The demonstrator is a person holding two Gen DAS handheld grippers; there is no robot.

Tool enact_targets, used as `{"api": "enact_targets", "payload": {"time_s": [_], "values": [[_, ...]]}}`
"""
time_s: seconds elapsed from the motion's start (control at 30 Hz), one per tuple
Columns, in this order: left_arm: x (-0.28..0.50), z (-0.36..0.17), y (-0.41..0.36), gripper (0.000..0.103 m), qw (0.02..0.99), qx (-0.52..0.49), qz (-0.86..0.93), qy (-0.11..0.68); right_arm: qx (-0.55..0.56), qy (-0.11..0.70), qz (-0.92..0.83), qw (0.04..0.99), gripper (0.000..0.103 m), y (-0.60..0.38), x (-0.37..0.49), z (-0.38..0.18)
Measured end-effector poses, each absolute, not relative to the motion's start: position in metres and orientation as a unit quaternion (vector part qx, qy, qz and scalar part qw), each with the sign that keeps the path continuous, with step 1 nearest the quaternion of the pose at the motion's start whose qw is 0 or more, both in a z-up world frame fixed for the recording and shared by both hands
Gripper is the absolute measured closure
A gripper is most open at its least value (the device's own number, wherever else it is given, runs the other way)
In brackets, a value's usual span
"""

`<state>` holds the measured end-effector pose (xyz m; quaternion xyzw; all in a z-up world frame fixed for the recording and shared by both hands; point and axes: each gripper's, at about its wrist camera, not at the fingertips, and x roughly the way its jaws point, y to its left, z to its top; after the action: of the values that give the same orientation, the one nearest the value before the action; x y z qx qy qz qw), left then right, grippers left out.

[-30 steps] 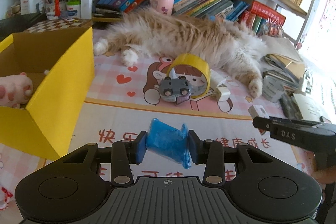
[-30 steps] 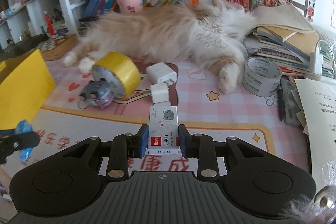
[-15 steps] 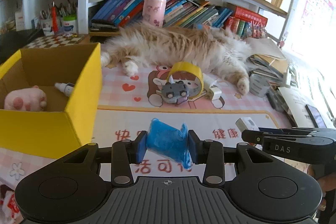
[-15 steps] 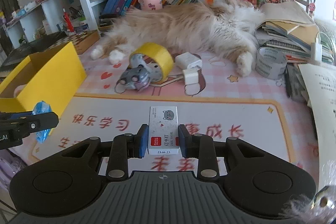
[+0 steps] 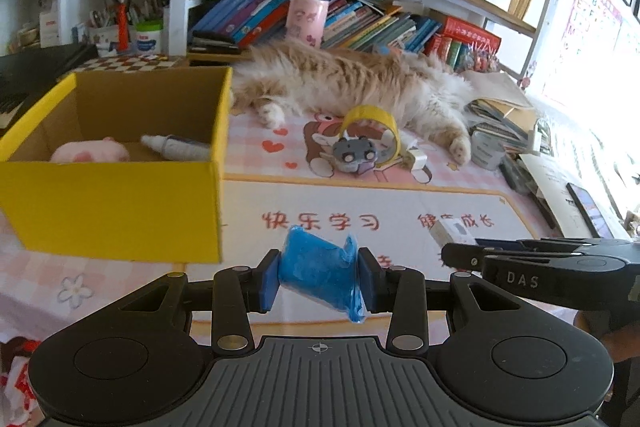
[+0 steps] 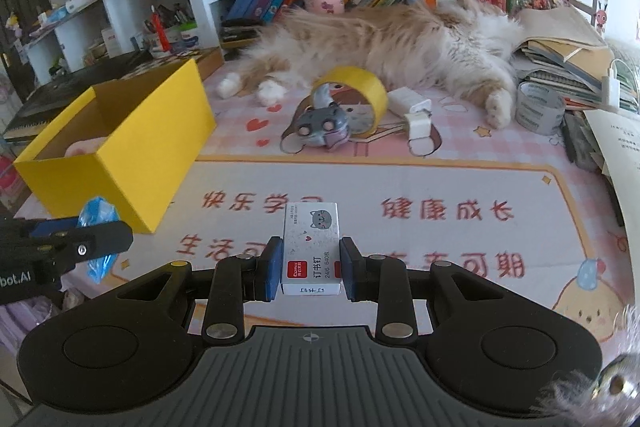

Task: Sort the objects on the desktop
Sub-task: 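Lift the eraser with the left tool while the right tool carries the package toward the box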

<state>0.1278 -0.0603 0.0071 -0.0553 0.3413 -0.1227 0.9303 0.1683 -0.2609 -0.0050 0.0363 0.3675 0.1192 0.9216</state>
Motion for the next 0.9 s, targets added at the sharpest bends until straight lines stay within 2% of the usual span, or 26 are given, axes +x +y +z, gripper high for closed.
{"api": "enact_targets", "payload": {"time_s": [0.3, 0.9], "values": [[0.101, 0.001, -0.021, 0.065, 0.924, -0.075, -0.119, 0.355, -0.015, 0.369, 0.144, 0.918, 0.076, -0.209, 0.131, -0.006], [0.047, -0.006, 0.031, 0.065, 0.918, -0.047, -0.145, 0.367, 0.023, 0.393, 0.131, 0.910, 0.076, -0.152, 0.067, -0.025]]}}
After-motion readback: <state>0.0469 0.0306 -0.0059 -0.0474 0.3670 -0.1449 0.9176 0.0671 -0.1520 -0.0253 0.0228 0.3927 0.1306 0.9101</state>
